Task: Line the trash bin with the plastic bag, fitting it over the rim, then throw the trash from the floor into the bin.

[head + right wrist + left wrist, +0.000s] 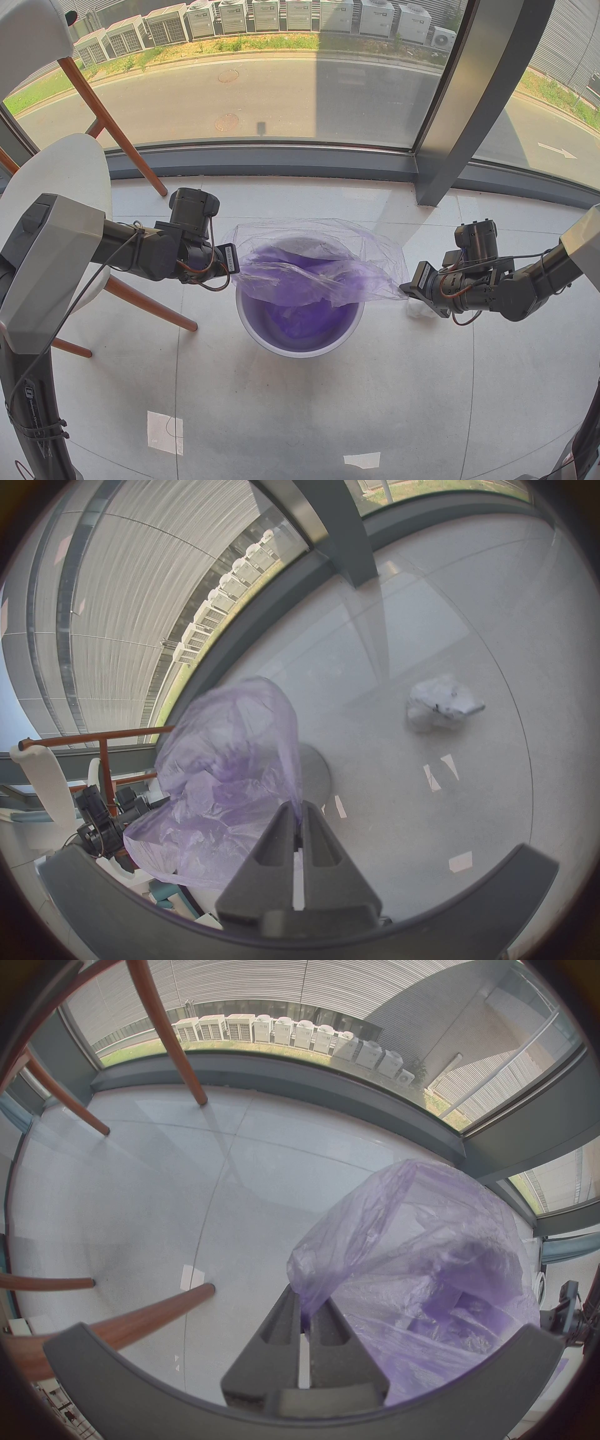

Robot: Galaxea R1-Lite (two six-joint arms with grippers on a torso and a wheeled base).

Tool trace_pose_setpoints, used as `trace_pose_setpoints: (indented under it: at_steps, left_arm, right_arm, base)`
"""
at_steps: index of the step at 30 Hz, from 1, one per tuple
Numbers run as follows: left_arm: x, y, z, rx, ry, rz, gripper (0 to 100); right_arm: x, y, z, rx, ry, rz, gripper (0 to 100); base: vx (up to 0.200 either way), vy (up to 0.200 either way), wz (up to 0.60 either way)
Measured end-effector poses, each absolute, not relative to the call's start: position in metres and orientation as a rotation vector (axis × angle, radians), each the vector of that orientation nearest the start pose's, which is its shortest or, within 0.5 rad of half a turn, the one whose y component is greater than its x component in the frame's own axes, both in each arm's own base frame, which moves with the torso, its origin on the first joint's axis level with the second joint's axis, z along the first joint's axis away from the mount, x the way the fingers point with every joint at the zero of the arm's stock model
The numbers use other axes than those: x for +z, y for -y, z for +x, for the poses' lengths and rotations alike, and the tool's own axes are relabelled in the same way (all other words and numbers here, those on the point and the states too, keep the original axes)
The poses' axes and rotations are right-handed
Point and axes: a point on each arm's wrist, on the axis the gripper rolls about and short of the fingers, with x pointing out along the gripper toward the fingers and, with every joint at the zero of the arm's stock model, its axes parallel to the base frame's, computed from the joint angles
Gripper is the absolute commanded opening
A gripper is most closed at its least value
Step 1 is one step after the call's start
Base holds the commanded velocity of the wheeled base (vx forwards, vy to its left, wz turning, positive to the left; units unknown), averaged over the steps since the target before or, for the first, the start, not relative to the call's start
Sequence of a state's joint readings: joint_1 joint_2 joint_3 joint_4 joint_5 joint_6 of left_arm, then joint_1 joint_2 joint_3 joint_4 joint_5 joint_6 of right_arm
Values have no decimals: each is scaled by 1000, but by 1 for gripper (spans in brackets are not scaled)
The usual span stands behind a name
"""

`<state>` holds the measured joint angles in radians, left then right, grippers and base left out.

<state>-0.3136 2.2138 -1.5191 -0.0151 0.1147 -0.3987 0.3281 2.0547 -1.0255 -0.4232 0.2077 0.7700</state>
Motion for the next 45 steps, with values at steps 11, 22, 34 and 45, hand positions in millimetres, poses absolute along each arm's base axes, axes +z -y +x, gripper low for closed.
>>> trace_pose_setpoints:
  at_steps: [11, 22, 34, 45]
  left_arm:
    - [100, 135, 400, -44, -793, -229, 0]
    - [93, 131, 380, -76, -703, -249, 0]
    - [75, 119, 347, -157, -617, -183, 0]
    - [100, 106, 340, -311, -407, -67, 0]
  right_arm:
    - [70, -132, 332, 248, -891, 659, 0]
    - [57, -142, 308, 304, -890, 639, 0]
    - [41, -138, 288, 401, -824, 497, 0]
    - [49, -127, 294, 535, -563, 406, 0]
  base:
    - [0, 0, 0]
    - [0, 0, 0]
    - [0, 0, 0]
    - [0, 0, 0]
